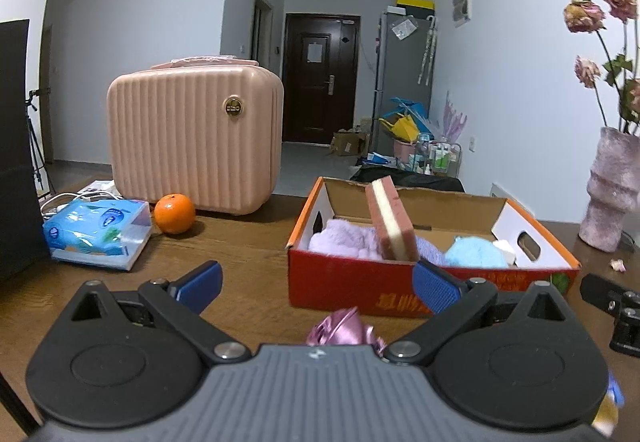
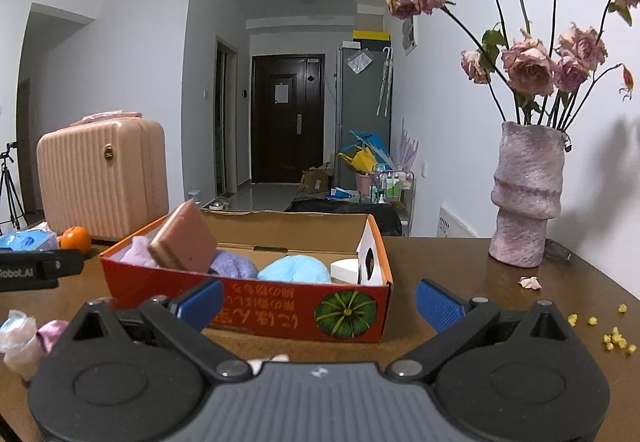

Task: Organize soft objects
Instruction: 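Withdraw both tools from the box back toward the remaining items, then lower the right gripper onto the yellow-and-white plush lamb and close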

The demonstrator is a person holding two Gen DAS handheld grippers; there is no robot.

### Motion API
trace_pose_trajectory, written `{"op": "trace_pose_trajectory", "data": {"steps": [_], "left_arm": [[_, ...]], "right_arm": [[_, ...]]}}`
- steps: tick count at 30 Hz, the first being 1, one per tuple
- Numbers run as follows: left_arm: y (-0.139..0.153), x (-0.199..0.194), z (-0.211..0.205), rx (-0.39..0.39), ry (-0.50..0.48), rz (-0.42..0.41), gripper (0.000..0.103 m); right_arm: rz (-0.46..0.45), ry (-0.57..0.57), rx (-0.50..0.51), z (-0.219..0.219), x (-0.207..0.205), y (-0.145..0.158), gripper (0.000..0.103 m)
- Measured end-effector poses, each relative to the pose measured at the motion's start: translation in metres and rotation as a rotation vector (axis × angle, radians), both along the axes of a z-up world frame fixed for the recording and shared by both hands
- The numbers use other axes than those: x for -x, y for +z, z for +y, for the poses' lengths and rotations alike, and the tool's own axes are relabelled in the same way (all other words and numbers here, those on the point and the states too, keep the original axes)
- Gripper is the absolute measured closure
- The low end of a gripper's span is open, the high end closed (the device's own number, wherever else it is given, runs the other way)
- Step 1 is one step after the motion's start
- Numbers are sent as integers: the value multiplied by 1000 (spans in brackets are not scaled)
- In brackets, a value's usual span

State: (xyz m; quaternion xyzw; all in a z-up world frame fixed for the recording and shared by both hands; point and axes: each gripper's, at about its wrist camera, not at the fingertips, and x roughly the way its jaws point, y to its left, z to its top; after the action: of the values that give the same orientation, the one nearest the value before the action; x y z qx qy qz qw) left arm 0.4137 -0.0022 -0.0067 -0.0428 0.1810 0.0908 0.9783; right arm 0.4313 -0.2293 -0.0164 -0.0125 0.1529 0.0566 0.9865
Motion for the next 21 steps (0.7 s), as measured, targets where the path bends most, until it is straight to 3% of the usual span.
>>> {"op": "trace_pose_trajectory", "data": {"steps": [21], "left_arm": [[-11, 78, 63, 1, -6, 39, 0]], "right_arm": [[41, -24, 27, 32, 74, -18, 0]]}}
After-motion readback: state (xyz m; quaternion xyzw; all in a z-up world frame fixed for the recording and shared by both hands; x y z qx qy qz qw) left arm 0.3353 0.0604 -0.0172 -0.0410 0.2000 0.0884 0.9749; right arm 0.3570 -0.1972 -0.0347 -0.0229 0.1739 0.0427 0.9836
